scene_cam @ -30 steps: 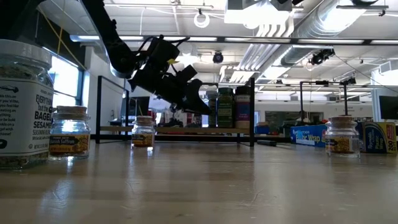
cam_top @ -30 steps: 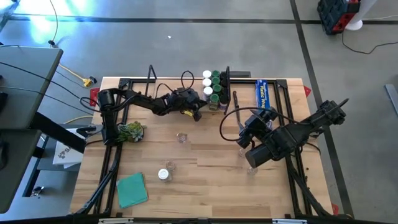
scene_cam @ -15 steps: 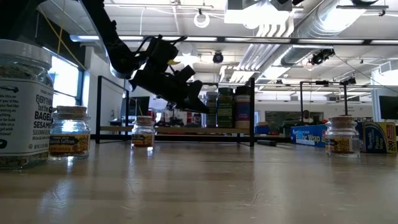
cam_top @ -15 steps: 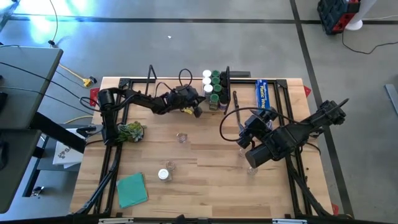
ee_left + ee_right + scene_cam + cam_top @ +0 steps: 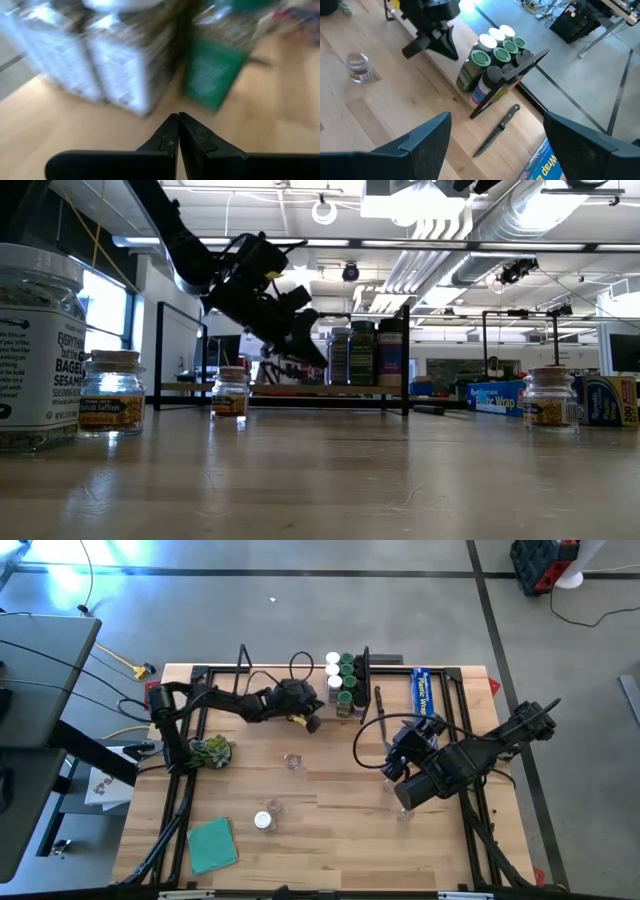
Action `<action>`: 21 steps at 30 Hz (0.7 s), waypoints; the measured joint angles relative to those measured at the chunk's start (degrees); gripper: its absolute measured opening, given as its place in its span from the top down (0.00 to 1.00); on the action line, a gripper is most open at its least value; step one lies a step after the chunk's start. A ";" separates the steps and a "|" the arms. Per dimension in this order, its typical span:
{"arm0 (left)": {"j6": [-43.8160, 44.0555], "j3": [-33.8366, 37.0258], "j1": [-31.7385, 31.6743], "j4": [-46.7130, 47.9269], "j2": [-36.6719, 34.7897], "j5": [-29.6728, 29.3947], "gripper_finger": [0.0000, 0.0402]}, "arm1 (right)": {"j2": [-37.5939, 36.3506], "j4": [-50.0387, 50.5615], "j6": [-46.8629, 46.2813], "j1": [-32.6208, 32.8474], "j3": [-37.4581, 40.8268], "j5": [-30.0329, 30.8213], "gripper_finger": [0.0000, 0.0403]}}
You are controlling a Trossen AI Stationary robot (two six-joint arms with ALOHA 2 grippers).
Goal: Shelf spices
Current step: Put the white seasoning bottle on the shelf aligned with the other white seasoning bottles, then adjust the seasoning bottles on the shelf
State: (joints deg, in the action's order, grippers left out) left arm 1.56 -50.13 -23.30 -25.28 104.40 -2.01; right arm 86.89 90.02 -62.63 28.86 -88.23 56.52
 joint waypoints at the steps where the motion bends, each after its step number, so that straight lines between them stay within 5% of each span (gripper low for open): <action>1: -0.76 0.00 -0.78 1.93 -0.57 -1.34 0.98 | 0.00 -0.02 0.08 0.00 0.00 -0.02 0.23; 5: -1.34 0.00 -5.73 3.07 -1.26 -2.99 0.99 | 0.00 -0.01 0.34 0.00 0.00 -0.06 0.23; 11: 2.34 0.00 -11.83 -0.12 -1.24 2.86 1.00 | 0.00 -0.02 0.79 0.00 0.00 0.31 0.23; 21: 4.29 -3.79 -11.79 -6.09 1.30 7.21 1.00 | 0.00 -0.09 0.94 0.00 0.00 1.11 0.23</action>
State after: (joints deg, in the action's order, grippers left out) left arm 5.85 -53.92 -35.08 -31.37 105.69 5.20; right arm 86.89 89.92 -61.69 28.86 -88.23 57.63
